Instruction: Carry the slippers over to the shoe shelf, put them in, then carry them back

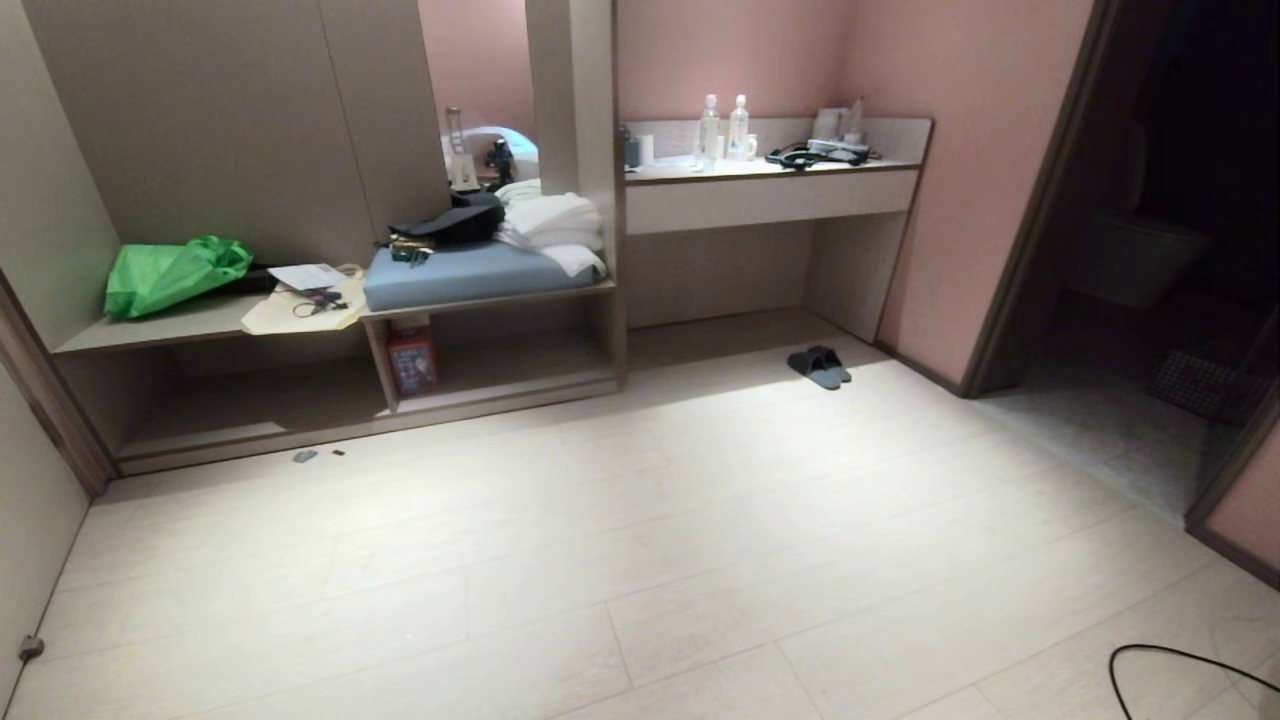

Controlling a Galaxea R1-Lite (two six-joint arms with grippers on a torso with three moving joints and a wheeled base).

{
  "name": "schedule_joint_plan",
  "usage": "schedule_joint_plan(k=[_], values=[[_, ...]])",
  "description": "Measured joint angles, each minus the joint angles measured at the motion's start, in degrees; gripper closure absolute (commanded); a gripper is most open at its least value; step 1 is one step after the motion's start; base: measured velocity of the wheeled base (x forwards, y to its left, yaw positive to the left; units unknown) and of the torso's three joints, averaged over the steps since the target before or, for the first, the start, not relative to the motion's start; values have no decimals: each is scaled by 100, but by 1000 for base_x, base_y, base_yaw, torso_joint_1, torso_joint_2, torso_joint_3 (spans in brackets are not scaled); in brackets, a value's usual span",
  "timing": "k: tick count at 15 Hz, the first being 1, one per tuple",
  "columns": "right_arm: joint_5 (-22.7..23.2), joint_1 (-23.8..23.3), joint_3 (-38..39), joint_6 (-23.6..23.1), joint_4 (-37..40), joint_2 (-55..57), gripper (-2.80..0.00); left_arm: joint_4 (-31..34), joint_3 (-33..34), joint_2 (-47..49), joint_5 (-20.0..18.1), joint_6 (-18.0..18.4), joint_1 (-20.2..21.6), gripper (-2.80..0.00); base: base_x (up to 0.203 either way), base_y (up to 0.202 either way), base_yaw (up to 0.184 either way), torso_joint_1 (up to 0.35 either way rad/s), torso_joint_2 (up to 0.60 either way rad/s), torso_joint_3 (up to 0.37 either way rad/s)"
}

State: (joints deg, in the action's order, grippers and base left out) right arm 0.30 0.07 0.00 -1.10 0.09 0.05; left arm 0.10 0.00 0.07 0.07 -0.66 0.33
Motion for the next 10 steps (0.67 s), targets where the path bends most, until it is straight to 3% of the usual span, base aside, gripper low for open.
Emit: schedule_joint_plan(k=[10], values=[[1, 0, 0, -6, 1, 0, 0, 0, 0, 0, 0, -1, 0, 0, 0, 0, 0, 0, 0, 0]])
